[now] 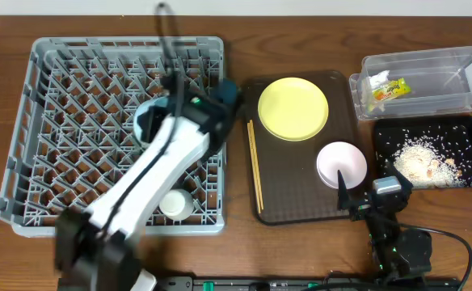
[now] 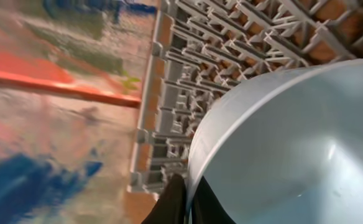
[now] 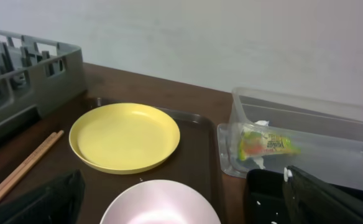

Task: Sort waste into correct bins and load items into the dishwasher
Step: 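Carry the blue bowl over the dish rack and set it down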

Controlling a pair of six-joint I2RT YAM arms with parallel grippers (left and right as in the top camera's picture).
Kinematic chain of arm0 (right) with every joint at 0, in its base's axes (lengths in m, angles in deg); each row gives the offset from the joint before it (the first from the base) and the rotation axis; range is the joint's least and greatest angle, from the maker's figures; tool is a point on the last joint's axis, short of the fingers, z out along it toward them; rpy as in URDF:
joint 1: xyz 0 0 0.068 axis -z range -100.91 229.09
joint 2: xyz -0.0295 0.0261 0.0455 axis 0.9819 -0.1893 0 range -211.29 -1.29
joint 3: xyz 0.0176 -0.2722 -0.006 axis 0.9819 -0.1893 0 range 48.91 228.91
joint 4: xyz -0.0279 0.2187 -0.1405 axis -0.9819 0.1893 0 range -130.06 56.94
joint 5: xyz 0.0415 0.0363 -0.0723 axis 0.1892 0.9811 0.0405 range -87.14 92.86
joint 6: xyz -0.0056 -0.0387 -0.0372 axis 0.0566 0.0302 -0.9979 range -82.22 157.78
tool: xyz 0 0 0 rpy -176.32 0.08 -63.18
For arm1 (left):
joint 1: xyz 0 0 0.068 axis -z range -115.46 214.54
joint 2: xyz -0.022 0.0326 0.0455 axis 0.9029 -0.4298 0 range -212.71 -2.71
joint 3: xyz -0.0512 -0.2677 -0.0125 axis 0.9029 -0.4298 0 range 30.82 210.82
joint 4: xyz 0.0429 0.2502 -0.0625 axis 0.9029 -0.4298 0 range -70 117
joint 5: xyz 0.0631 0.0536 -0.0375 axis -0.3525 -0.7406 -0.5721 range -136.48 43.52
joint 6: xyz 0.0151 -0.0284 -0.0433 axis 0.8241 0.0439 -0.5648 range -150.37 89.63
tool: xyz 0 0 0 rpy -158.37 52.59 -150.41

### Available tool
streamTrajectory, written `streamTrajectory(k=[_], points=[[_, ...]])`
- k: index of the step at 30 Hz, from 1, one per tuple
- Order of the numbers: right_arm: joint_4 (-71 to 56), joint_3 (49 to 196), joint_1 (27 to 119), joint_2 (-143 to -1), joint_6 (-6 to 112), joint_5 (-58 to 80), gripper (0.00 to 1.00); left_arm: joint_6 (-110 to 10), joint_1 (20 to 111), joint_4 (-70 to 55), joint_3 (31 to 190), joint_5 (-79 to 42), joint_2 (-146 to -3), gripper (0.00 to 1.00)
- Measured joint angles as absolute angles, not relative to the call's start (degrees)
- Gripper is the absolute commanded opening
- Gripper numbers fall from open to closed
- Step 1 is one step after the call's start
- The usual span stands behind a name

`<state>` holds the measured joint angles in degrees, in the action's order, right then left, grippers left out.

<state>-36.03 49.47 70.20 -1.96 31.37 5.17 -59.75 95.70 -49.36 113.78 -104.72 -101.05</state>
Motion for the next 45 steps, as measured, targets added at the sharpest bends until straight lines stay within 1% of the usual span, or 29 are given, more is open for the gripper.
streamTrajectory(k=[5, 8, 15, 32, 40, 45], points=[[-36.0, 49.5, 70.2, -2.0, 31.4, 5.2, 0.99, -60.9, 95.7, -48.9, 113.7, -110.2, -110.3, 0.06], [-36.0, 49.5, 70.2, -2.0, 31.3, 5.2, 0.99, -61.9, 95.7, -49.5, 113.7, -113.5, -112.5, 0.06], [-36.0, 49.5, 70.2, -2.0, 31.3, 5.2, 0.99, -64.9, 95.6, -51.1, 113.7, -114.6, -112.9, 0.06], [-36.0, 49.5, 70.2, -2.0, 31.3, 5.2, 0.99, -65.3, 94.6, -51.1, 113.7, -118.6, -112.9, 0.06], [-36.0, 49.5, 70.2, -2.0, 31.3, 5.1, 0.99, -65.3, 94.6, -49.9, 113.7, -115.7, -112.9, 0.06], [-36.0, 49.5, 70.2, -2.0, 31.3, 5.2, 0.99, -65.3, 95.0, -51.4, 113.7, -110.8, -112.9, 0.07]])
